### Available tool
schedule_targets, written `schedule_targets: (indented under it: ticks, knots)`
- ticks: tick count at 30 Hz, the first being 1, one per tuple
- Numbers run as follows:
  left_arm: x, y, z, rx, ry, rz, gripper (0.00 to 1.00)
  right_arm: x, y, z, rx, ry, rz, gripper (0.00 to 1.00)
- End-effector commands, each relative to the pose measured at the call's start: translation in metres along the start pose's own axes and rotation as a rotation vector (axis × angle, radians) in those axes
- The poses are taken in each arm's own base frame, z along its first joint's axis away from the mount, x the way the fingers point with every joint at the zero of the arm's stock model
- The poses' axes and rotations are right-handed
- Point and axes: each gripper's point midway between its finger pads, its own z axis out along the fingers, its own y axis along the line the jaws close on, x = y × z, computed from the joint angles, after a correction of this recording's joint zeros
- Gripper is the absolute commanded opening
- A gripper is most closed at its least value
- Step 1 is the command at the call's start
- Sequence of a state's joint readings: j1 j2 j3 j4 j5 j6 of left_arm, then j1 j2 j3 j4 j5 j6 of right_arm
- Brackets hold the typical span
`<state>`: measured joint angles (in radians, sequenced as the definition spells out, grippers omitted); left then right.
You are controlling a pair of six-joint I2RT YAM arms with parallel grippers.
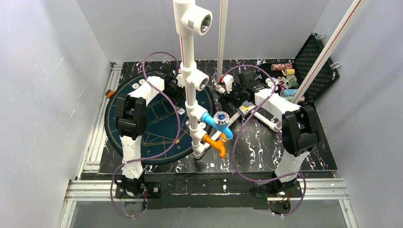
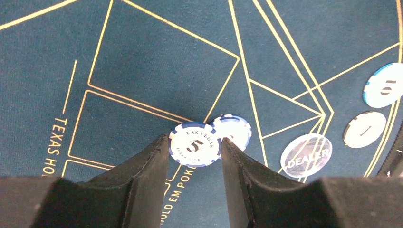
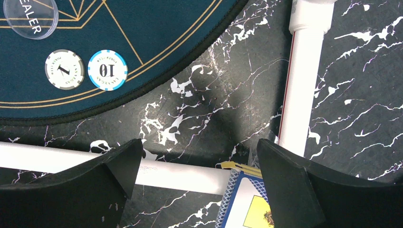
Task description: Distribute texas hold em gaming equipment
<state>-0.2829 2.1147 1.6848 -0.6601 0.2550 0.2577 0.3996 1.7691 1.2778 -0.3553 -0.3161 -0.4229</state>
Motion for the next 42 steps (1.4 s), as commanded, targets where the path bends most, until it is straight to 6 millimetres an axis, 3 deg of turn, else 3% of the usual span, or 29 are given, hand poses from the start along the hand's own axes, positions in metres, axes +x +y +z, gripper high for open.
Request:
schedule_targets:
  ticks: [1, 12, 21, 37, 42]
  knots:
    - [-0.030, -0.026, -0.036, 0.030, -0.097, 0.054, 0.32, -0.009, -0.002, -0.002, 0.007, -0.028, -0.023, 1.00]
    - [-0.044, -0.092, -0.019, 0.162, -0.094, 0.149, 0.32, -0.009, -0.003, -0.003, 0.011, -0.027, -0.026, 1.00]
    - [-0.031, -0.127, -0.014, 0.229, -0.053, 0.200, 0.31, -0.009, -0.004, -0.004, 0.020, -0.025, -0.033, 1.00]
    - [0.033, -0.155, -0.042, 0.287, 0.033, 0.233, 0.30, -0.010, -0.006, -0.005, 0.025, -0.025, -0.033, 1.00]
    - [0.047, -0.161, -0.040, 0.279, 0.066, 0.246, 0.30, -0.011, -0.006, -0.006, 0.028, -0.028, -0.034, 1.00]
